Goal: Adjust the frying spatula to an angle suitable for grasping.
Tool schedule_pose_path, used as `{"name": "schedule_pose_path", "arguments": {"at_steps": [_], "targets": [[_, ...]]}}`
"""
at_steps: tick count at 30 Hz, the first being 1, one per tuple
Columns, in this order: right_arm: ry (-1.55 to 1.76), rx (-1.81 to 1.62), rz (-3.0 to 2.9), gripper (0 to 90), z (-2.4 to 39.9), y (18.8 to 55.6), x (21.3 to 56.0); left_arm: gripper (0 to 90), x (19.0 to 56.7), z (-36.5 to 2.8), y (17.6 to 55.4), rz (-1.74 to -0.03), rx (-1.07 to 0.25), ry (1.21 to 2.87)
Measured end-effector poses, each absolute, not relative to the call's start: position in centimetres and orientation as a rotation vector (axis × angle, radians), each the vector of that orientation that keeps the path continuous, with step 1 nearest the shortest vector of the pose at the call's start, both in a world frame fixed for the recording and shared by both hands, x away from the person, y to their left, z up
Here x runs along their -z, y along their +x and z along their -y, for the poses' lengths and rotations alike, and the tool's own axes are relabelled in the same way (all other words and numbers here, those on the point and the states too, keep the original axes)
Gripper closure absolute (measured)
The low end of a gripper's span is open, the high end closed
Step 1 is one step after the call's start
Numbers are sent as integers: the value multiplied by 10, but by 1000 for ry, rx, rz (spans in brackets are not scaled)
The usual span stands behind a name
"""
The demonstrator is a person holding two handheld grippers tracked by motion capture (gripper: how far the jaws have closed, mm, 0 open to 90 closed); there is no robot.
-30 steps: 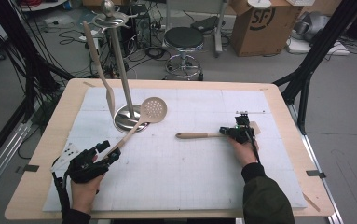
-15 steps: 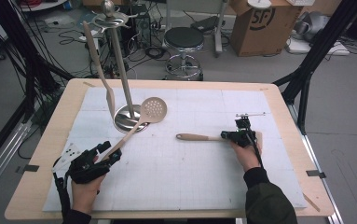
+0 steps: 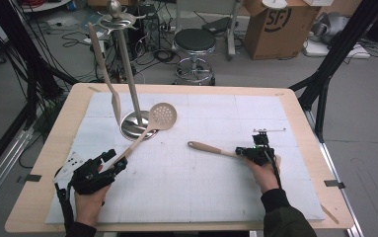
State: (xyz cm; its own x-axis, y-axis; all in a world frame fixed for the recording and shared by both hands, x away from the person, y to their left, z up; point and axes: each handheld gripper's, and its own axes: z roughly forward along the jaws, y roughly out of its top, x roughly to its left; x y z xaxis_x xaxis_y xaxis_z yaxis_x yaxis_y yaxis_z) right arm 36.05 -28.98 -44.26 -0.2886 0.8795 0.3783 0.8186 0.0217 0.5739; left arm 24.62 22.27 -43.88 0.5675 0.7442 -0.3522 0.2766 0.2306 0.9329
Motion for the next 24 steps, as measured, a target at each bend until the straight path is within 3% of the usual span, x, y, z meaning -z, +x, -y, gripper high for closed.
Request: {"name": "schedule_pose_path", "arguments": {"at_steps": [24], "targets": [[1799, -1324, -2170, 900, 280, 333, 440, 356, 439, -222, 247, -969, -396, 1349]]}}
